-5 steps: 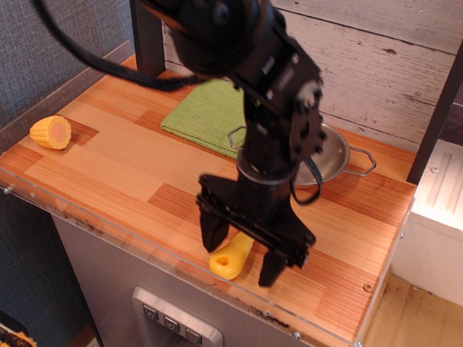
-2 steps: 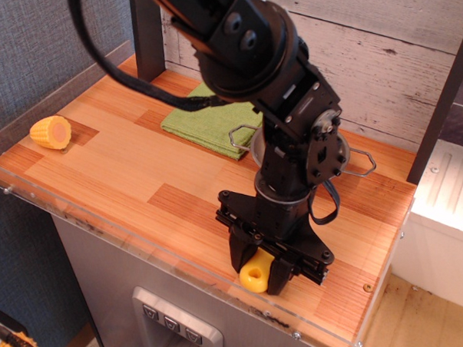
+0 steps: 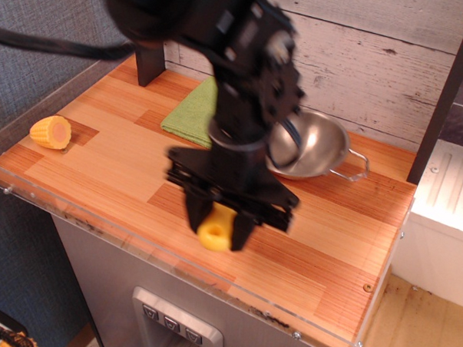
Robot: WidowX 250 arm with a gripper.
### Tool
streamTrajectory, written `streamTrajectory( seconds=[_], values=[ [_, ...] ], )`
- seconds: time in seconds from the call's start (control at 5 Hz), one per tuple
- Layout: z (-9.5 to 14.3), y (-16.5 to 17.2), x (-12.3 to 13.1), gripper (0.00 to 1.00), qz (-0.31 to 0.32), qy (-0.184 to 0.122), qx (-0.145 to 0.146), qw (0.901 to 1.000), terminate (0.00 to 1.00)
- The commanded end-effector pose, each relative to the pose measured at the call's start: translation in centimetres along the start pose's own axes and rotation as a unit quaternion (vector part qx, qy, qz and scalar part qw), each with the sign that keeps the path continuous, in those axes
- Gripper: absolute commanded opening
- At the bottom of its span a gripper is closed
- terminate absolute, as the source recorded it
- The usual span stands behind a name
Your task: Place the knife on the green piece of cloth.
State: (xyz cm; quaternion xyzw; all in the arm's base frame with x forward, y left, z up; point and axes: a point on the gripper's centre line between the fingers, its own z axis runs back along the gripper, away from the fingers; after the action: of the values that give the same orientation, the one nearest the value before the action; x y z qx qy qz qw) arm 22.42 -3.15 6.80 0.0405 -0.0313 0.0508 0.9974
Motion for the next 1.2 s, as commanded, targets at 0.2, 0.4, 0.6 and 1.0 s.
streamTrajectory(
  seconds=[0.2, 0.4, 0.6, 1.0],
  values=[
    [1.6, 5.5, 3.6, 0.00, 0.006, 0.003, -0.054, 0.9985, 0.00],
    [-1.0, 5.9, 6.3, 0.00, -0.080, -0.001, -0.031, 0.9963, 0.00],
    [-2.7, 5.9, 8.5, 0.00, -0.135, -0.002, -0.009, 0.9908, 0.00],
    [-3.3, 6.7, 11.5, 0.00, -0.147, 0.005, 0.010, 0.9891, 0.00]
  ],
)
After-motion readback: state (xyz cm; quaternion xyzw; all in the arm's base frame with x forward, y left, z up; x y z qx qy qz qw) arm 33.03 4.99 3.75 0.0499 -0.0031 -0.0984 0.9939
